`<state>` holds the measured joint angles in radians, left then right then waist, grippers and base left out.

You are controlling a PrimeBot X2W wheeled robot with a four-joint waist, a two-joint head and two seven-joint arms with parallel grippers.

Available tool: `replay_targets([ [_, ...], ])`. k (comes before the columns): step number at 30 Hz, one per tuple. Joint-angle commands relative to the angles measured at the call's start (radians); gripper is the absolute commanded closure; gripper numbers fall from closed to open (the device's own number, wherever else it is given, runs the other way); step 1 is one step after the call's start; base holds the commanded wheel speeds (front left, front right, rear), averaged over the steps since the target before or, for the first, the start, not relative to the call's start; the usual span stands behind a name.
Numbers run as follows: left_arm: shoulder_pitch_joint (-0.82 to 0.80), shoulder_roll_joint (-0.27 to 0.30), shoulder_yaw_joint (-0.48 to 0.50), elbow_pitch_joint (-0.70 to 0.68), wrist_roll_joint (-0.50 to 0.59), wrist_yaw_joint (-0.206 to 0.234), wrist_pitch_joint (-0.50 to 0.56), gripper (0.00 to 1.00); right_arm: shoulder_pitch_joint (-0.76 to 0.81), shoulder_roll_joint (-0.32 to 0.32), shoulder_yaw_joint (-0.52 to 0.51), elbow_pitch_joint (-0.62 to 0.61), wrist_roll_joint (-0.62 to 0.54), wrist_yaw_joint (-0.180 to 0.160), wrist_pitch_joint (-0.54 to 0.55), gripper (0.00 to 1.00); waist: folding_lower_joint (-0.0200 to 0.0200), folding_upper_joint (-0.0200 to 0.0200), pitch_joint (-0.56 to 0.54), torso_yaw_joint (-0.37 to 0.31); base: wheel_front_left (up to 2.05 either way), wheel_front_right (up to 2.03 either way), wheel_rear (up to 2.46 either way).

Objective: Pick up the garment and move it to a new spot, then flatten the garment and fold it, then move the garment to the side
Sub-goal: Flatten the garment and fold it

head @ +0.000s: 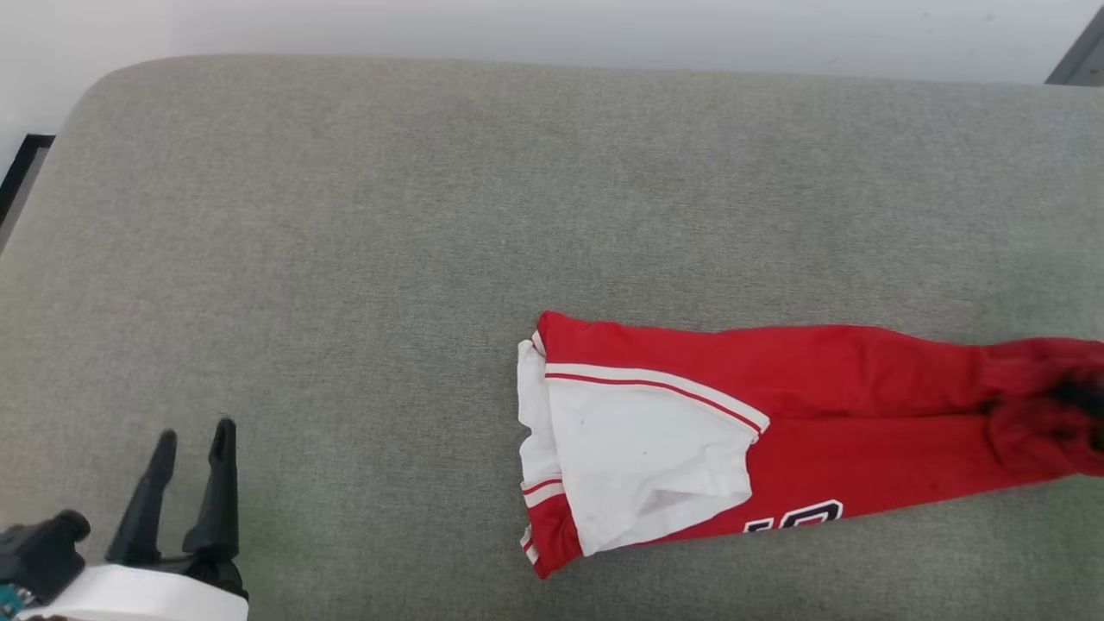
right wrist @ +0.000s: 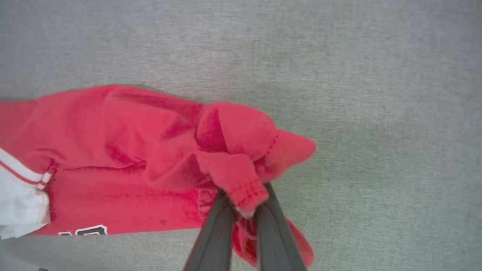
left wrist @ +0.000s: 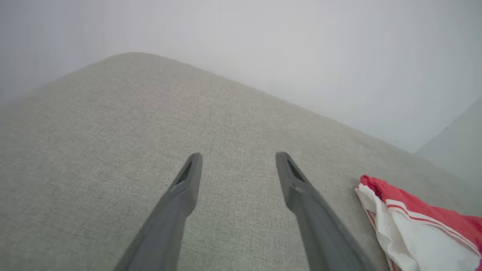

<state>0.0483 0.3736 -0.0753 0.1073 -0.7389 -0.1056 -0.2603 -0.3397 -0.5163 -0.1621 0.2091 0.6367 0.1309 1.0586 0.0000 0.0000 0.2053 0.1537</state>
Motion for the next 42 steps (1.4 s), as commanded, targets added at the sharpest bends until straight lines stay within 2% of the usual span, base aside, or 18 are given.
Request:
replay_targets([
  [1,0.005,-0.009,-0.003,0.019,-0.020,-0.006,-0.001,0.00,0.000,0.009,0.015,-0.042,0.014,0.000,0.017,1.00,0.0000,0.0000,-0.003,-0.005,0.00,0.00,0.00],
  [9,-0.007,0.005,-0.012,0.038,-0.044,-0.017,-0.002,0.00,0.045,0.083,0.169,-0.290,0.070,0.000,0.088,1.00,0.0000,0.0000,-0.012,0.000,0.00,0.00,0.00],
  [14,-0.020,0.002,-0.024,0.040,-0.044,-0.018,-0.002,0.00,0.023,0.122,0.282,-0.347,0.083,0.000,0.081,1.00,0.0000,0.0000,-0.011,0.018,0.00,0.00,0.00],
  [18,-0.029,-0.005,-0.042,0.045,-0.049,-0.018,-0.001,0.00,-0.028,0.155,0.405,-0.317,0.085,0.000,0.062,1.00,0.0000,0.0000,-0.008,0.038,0.00,0.00,0.00],
  [24,-0.051,-0.011,-0.066,0.056,-0.060,-0.023,0.000,0.00,-0.124,0.195,0.576,-0.207,0.094,0.000,0.007,1.00,0.0000,0.0000,-0.006,0.084,0.00,0.00,0.00],
  [30,-0.060,-0.014,-0.074,0.069,-0.067,-0.025,-0.002,0.00,-0.200,0.223,0.696,-0.093,0.124,0.000,-0.070,1.00,0.0000,0.0000,-0.011,0.113,0.00,0.00,0.00],
  [31,-0.061,-0.015,-0.075,0.071,-0.069,-0.025,-0.003,0.00,-0.208,0.225,0.709,-0.076,0.130,0.000,-0.083,0.97,0.0000,0.0000,-0.013,0.115,0.00,0.00,0.00],
  [32,-0.061,-0.015,-0.076,0.072,-0.068,-0.025,-0.003,0.00,-0.220,0.226,0.722,-0.065,0.134,0.000,-0.101,0.57,0.0000,0.0000,-0.015,0.117,0.00,0.00,0.00],
  [33,-0.059,-0.014,-0.077,0.075,-0.068,-0.024,-0.003,0.00,-0.229,0.226,0.732,-0.053,0.139,0.000,-0.113,0.00,0.0000,0.0000,-0.017,0.118,0.00,0.00,0.00],
  [38,-0.040,-0.007,-0.076,0.081,-0.070,-0.025,-0.004,0.00,-0.248,0.206,0.748,-0.026,0.169,0.000,-0.147,0.00,0.0000,0.0000,-0.039,0.107,0.00,0.00,0.00],
  [42,-0.022,0.003,-0.067,0.079,-0.076,-0.025,-0.005,0.00,-0.232,0.179,0.711,-0.070,0.201,0.000,-0.202,0.00,0.0000,0.0000,-0.060,0.079,0.00,0.00,0.00],
])
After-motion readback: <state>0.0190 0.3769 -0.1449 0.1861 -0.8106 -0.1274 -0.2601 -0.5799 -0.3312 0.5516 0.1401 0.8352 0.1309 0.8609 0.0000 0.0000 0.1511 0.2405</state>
